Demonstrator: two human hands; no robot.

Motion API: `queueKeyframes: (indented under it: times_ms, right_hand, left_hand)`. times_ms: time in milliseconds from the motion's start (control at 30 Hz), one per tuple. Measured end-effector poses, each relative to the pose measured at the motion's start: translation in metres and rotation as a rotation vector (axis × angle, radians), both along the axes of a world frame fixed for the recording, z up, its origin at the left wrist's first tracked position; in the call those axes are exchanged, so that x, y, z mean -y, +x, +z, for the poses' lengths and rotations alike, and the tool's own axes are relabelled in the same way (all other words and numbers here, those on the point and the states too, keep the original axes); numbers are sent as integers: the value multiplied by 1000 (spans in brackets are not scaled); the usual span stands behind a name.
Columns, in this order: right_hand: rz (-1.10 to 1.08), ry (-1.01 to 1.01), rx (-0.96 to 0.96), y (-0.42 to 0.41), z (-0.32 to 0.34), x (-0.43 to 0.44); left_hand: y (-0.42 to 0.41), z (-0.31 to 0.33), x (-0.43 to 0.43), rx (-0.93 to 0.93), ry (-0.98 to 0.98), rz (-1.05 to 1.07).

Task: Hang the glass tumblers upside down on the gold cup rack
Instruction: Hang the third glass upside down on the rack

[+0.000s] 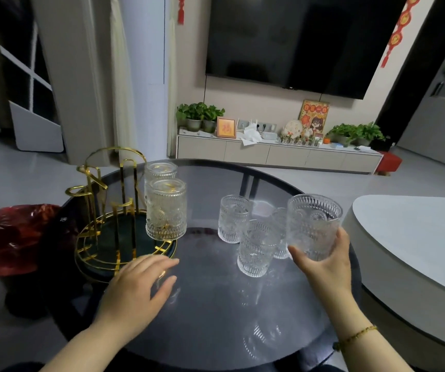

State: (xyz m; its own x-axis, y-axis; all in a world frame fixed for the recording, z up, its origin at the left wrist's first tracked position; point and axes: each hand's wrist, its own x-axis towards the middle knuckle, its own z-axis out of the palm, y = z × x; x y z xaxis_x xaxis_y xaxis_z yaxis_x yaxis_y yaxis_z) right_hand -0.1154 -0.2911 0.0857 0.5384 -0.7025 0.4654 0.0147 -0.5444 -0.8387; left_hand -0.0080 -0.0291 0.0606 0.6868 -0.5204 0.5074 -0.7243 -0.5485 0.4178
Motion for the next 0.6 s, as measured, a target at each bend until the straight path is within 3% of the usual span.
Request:
queueKeyframes:
  times_ms: [167,267,433,600]
  right_hand:
    - [159,-8,-14,32,55,-21]
    - [286,9,-51,62,85,-37]
    - [306,-24,-118,119,122,-62]
    - [376,-146,-256,169,151,-83]
  left_hand:
    - [20,63,-25,216,-225,25]
    - [44,81,-43,270,-248,146]
    - [98,91,-61,127,-151,295]
    - [134,75,-63,-73,-3,289]
